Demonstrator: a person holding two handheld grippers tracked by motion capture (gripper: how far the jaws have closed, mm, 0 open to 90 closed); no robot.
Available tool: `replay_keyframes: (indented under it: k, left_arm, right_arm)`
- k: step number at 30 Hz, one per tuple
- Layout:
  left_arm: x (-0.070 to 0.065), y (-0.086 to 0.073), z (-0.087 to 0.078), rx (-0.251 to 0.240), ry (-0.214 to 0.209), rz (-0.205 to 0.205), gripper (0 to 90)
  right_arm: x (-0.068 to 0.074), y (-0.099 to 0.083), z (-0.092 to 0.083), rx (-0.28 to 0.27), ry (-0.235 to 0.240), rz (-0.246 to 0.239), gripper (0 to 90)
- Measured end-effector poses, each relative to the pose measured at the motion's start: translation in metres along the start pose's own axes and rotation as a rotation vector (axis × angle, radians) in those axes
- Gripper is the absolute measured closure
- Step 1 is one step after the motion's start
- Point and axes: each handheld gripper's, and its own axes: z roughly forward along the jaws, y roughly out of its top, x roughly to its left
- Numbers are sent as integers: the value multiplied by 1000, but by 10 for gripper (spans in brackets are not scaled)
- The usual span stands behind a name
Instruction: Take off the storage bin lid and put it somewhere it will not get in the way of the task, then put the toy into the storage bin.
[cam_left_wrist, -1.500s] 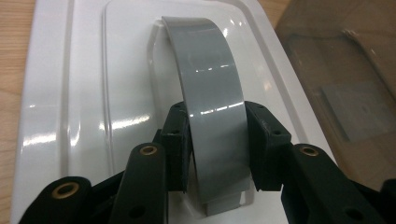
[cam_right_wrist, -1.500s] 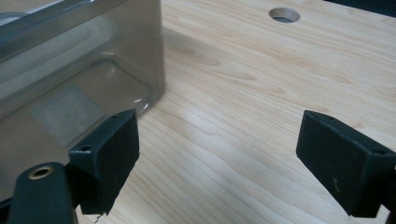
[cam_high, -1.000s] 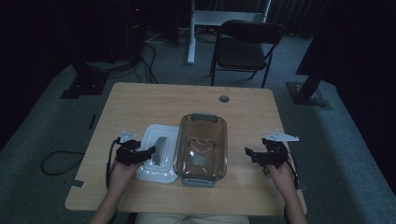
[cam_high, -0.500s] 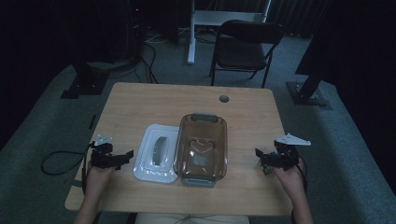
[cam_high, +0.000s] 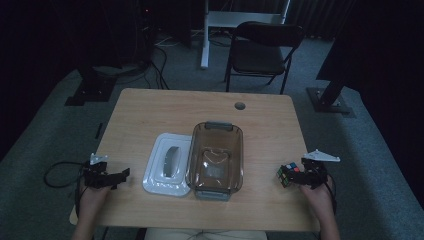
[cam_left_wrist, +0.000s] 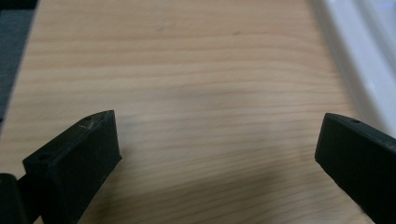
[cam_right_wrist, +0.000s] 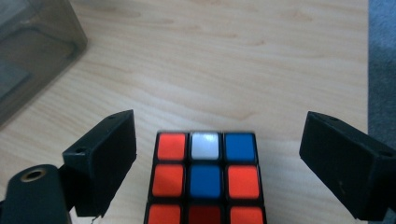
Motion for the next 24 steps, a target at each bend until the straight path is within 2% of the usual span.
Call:
replay_keyframes:
  k: [2, 6, 8, 9, 10, 12, 16, 20, 24]
  left_arm:
    - [2, -3, 1, 5, 5, -10, 6]
    - [2, -4, 1, 8, 18, 13, 6]
    - [0, -5, 3, 14, 38, 60, 6]
    - [0, -5, 3, 14, 38, 60, 6]
    - [-3, -7, 4, 15, 48, 100, 6]
    - [-4, -6, 4, 15, 62, 85, 6]
    - [-7, -7, 5, 13, 84, 62, 6]
    - [-8, -7, 5, 12, 87, 62, 6]
    - [-8, -6, 5, 12, 84, 64, 6]
  right_arm:
    - [-1, -5, 1, -4, 2, 14, 109]
    - [0, -14, 4, 17, 14, 27, 109]
    - [2, -21, 5, 29, 12, 26, 109]
    - [2, -21, 5, 29, 12, 26, 109]
    - [2, -24, 6, 36, 12, 25, 109]
    - [4, -31, 7, 54, 6, 21, 128]
    - [4, -35, 8, 55, -5, 23, 145]
    - [4, -34, 11, 73, -11, 18, 176]
    - [4, -34, 13, 79, -12, 18, 257]
